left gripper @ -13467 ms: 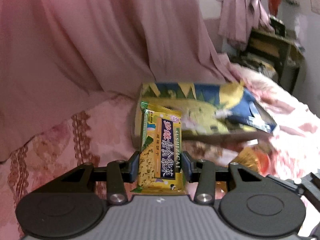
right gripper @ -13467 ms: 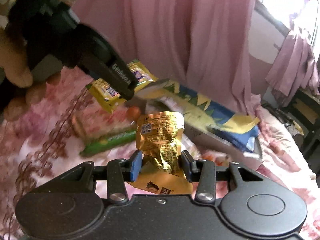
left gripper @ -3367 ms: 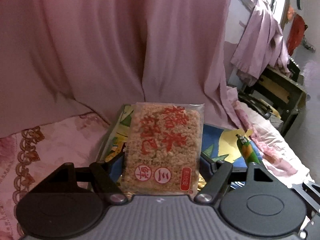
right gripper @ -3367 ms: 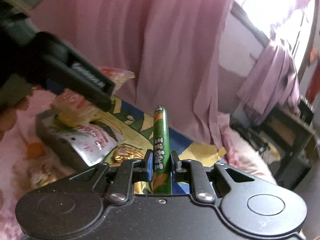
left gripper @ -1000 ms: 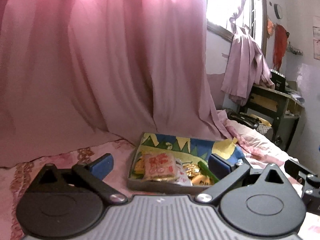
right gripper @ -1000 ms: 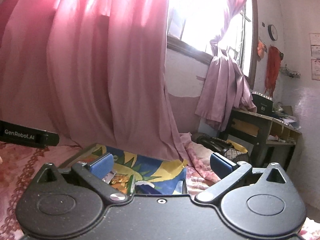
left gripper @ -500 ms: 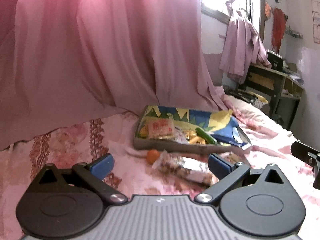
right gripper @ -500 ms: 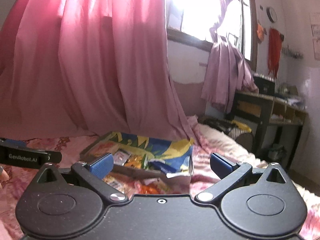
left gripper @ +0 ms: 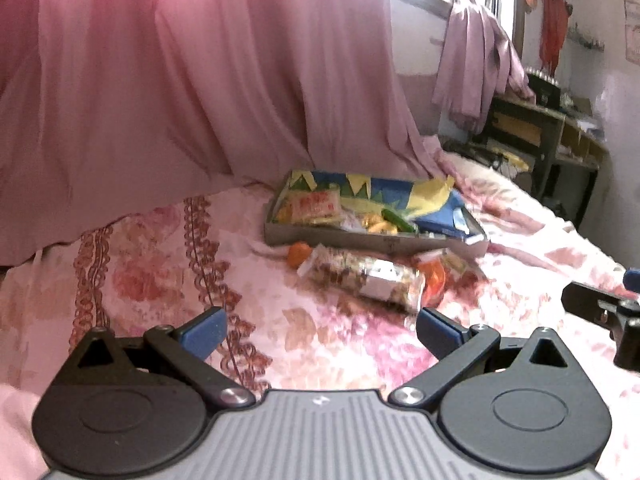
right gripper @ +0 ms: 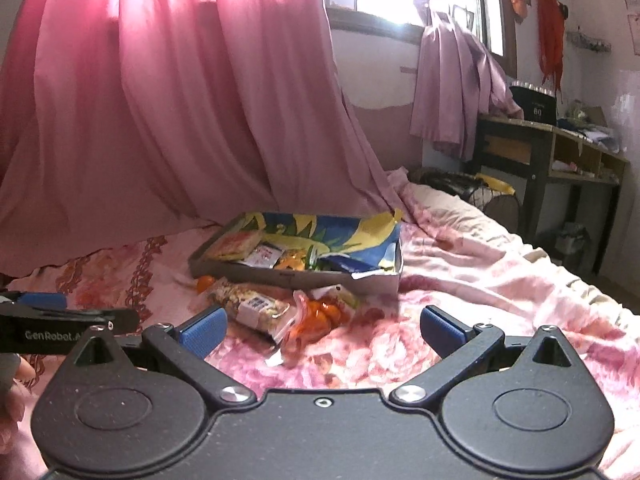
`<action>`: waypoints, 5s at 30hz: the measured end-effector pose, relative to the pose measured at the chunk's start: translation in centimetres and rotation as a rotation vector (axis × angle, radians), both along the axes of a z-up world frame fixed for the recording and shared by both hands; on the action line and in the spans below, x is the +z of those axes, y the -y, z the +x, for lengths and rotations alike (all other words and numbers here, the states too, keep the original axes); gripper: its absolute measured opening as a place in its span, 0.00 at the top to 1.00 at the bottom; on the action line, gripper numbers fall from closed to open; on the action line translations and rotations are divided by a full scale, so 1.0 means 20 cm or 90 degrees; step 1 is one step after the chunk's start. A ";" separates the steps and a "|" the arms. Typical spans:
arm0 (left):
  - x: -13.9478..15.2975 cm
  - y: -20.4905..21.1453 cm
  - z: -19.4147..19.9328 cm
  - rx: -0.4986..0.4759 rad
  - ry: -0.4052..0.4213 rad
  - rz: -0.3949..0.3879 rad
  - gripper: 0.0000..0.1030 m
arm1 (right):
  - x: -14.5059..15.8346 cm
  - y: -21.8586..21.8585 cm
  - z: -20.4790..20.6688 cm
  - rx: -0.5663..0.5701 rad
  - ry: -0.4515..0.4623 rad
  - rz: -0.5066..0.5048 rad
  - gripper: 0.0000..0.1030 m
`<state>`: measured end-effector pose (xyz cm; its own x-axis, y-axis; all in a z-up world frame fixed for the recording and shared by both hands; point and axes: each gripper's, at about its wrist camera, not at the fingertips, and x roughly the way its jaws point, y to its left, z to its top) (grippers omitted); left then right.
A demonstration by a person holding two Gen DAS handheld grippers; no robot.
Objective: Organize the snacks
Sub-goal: 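Move the left tool to the nut bar while the right tool approaches the orange chili packet, then close the left gripper on the nut bar while the right gripper grasps the orange chili packet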
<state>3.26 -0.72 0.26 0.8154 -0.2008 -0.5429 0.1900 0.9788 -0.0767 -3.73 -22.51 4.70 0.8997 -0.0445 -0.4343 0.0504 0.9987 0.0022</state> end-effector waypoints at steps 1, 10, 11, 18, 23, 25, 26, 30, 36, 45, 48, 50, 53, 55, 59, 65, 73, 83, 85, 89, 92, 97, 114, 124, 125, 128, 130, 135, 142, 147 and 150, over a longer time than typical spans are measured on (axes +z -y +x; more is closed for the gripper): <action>-0.01 0.00 0.00 -0.001 -0.009 0.005 0.00 | 0.00 0.00 0.00 -0.001 -0.005 0.003 0.01; -0.02 0.02 -0.04 -0.006 -0.024 0.020 0.00 | -0.03 0.04 0.01 -0.022 -0.052 0.051 0.01; -0.02 0.02 -0.04 -0.004 -0.026 0.019 0.00 | -0.03 0.04 0.01 -0.021 -0.053 0.052 0.01; -0.02 -0.01 0.04 0.006 -0.070 -0.004 0.00 | -0.04 0.02 0.05 0.003 -0.083 0.045 0.01; -0.04 -0.02 0.17 0.003 -0.117 -0.024 0.00 | -0.06 0.02 0.15 0.038 -0.122 0.051 0.01; -0.06 -0.02 0.23 -0.007 -0.137 -0.029 0.00 | -0.06 0.03 0.20 0.044 -0.132 0.050 0.01; -0.07 -0.01 0.27 -0.010 -0.146 -0.029 0.00 | -0.06 0.05 0.22 0.044 -0.137 0.050 0.01; -0.11 0.00 0.42 -0.013 -0.191 -0.028 0.00 | -0.09 0.12 0.32 0.036 -0.174 0.069 0.01; -0.17 0.01 0.61 -0.004 -0.224 -0.034 0.00 | -0.18 0.19 0.50 0.011 -0.223 0.086 0.01; -0.23 0.00 0.80 0.010 -0.259 -0.152 0.00 | -0.30 0.16 0.69 0.017 -0.248 0.064 0.01; -0.26 0.03 0.86 0.019 -0.268 -0.180 0.00 | -0.33 0.12 0.74 0.031 -0.248 0.048 0.01; -0.27 0.05 0.90 0.020 -0.271 -0.194 0.00 | -0.35 0.09 0.77 0.035 -0.246 0.035 0.01; -0.30 0.09 0.96 0.023 -0.273 -0.198 0.00 | -0.38 0.07 0.82 0.027 -0.239 0.021 0.01; -0.32 0.11 0.99 0.025 -0.272 -0.194 0.00 | -0.40 0.07 0.84 0.008 -0.232 0.026 0.01; -0.36 0.14 1.05 0.029 -0.292 -0.205 0.00 | -0.43 0.08 0.88 -0.020 -0.231 0.037 0.01; -0.38 0.20 1.11 0.051 -0.291 -0.224 0.00 | -0.44 0.03 0.89 -0.017 -0.203 -0.007 0.01; -0.44 0.24 1.20 0.090 -0.318 -0.191 0.00 | -0.49 -0.05 0.94 -0.009 -0.187 -0.066 0.01; -0.43 0.21 1.17 0.062 -0.312 -0.136 0.00 | -0.55 -0.02 0.98 -0.031 -0.219 -0.080 0.01; -0.43 0.19 1.15 0.069 -0.317 -0.118 0.00 | -0.55 0.00 0.98 -0.037 -0.228 -0.074 0.01; -0.42 0.12 1.09 0.084 -0.341 -0.114 0.00 | -0.55 0.02 0.97 -0.055 -0.241 -0.079 0.01; -0.41 0.05 1.05 0.097 -0.356 -0.133 0.00 | -0.55 0.03 0.96 -0.078 -0.254 -0.099 0.01; -0.41 0.00 1.02 0.110 -0.367 -0.161 0.00 | -0.54 0.09 0.93 -0.102 -0.259 -0.068 0.01; -0.41 0.06 1.03 0.053 -0.338 -0.196 0.29 | -0.61 0.18 1.13 -0.022 -0.209 0.118 0.17; -0.42 0.13 1.02 -0.003 -0.335 -0.210 0.42 | -0.67 0.24 1.19 -0.023 -0.210 0.179 0.36; -0.42 0.13 1.02 -0.004 -0.334 -0.209 0.42 | -0.67 0.23 1.19 -0.018 -0.210 0.176 0.37; -0.42 0.14 1.02 -0.008 -0.331 -0.203 0.42 | -0.68 0.20 1.20 -0.014 -0.209 0.160 0.43; -0.42 0.15 1.01 -0.014 -0.329 -0.198 0.43 | -0.68 0.19 1.20 -0.015 -0.211 0.149 0.53; -0.41 0.17 1.00 -0.020 -0.321 -0.185 0.47 | -0.67 0.15 1.18 -0.003 -0.216 0.129 0.54; -0.40 0.16 0.99 -0.022 -0.324 -0.200 0.48 | -0.63 0.10 1.14 0.010 -0.233 0.138 0.55; -0.36 0.14 0.97 -0.014 -0.306 -0.223 0.48 | -0.61 0.07 1.10 0.019 -0.223 0.128 0.55; -0.33 0.12 0.96 -0.005 -0.289 -0.234 0.48 | -0.60 0.05 1.09 0.026 -0.218 0.128 0.55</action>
